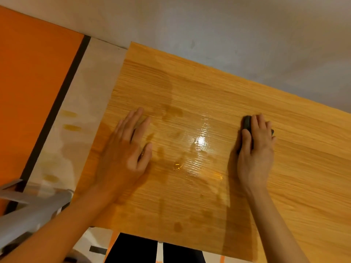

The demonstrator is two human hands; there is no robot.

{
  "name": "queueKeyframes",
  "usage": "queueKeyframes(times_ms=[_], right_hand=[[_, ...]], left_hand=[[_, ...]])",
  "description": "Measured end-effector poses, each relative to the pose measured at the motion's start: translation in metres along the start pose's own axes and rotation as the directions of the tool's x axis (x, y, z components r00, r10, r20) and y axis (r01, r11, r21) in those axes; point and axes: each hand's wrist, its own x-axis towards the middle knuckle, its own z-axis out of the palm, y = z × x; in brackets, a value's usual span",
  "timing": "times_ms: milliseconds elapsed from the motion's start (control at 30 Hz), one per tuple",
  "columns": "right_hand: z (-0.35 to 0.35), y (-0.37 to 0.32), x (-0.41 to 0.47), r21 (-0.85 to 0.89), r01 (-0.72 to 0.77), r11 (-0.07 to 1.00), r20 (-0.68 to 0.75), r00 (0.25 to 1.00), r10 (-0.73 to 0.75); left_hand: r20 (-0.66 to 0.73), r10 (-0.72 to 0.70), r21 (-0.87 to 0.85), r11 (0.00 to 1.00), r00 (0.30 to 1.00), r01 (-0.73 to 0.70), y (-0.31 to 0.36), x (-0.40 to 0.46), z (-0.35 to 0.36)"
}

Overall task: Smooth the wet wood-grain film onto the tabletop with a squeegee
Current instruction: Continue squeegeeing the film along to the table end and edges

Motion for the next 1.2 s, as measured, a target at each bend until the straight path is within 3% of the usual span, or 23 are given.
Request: queueKeyframes(times_ms=[67, 233, 367, 433, 500, 567, 633, 733, 800, 867, 933, 1000, 1067, 1133, 1200], right_hand=[[0.016, -0.022, -0.012, -0.004, -0.007, 1.0, -0.045, 0.999, 0.006], [0.069, -0.088, -0.055, -0.054, 0.282, 0.958, 0.089, 0.957, -0.277], [0.036, -0.047, -0.049, -0.09, 0.492, 0.866, 0.267, 0.85, -0.455], [0.005, -0.007, -0.05, -0.107, 0.379, 0.919, 0.228, 0.909, -0.348], [-0.014, 0.016, -0.055, -0.048, 0.106, 0.993, 0.08, 0.992, -0.102], [-0.006, 0.007, -0.063, 0.016, -0.089, 0.996, -0.048, 0.995, 0.089], [0.019, -0.028, -0.074, 0.033, -0.069, 0.997, -0.065, 0.995, 0.071], [0.055, -0.076, -0.096, 0.053, 0.155, 0.987, 0.04, 0.987, -0.157], [0.056, -0.077, -0.099, 0.054, 0.319, 0.946, 0.14, 0.936, -0.324], [0.038, -0.051, -0.09, 0.041, 0.397, 0.917, 0.206, 0.894, -0.397], [0.01, -0.012, -0.087, 0.037, 0.295, 0.955, 0.171, 0.939, -0.297], [-0.013, 0.019, -0.091, 0.077, 0.074, 0.994, 0.044, 0.996, -0.077], [-0.013, 0.019, -0.098, 0.117, -0.093, 0.989, -0.063, 0.993, 0.101], [0.007, -0.011, -0.108, 0.093, -0.096, 0.991, -0.073, 0.992, 0.103], [0.033, -0.052, -0.121, 0.073, 0.05, 0.996, -0.01, 0.999, -0.049]], left_hand=[[-0.011, 0.008, 0.003, 1.0, 1.0, -0.008, -0.002, 0.002, 0.002], [-0.033, 0.024, 0.022, 1.0, 0.999, -0.023, -0.006, 0.003, 0.004], [-0.058, 0.038, 0.033, 0.999, 0.998, -0.036, -0.005, 0.001, 0.006], [-0.066, 0.038, 0.031, 0.999, 0.997, -0.036, -0.005, 0.001, 0.007], [-0.06, 0.029, 0.042, 0.999, 0.998, -0.027, -0.005, 0.001, 0.007], [-0.05, 0.024, 0.057, 0.998, 0.998, -0.022, -0.005, 0.001, 0.007], [-0.04, 0.025, 0.074, 0.997, 0.999, -0.022, -0.005, 0.002, 0.006], [-0.053, 0.026, 0.101, 0.995, 0.998, -0.02, -0.003, 0.003, 0.006], [-0.057, 0.029, 0.109, 0.994, 0.998, -0.022, -0.002, 0.002, 0.006], [-0.067, 0.038, 0.102, 0.994, 0.997, -0.031, -0.001, 0.001, 0.007], [-0.072, 0.038, 0.094, 0.995, 0.997, -0.031, -0.002, 0.002, 0.007], [-0.081, 0.041, 0.106, 0.994, 0.996, -0.032, -0.003, 0.001, 0.008], [-0.097, 0.051, 0.112, 0.993, 0.994, -0.04, -0.004, 0.002, 0.008], [-0.101, 0.056, 0.116, 0.992, 0.993, -0.044, -0.004, 0.002, 0.008], [-0.107, 0.044, 0.123, 0.992, 0.993, -0.031, -0.004, 0.002, 0.008]])
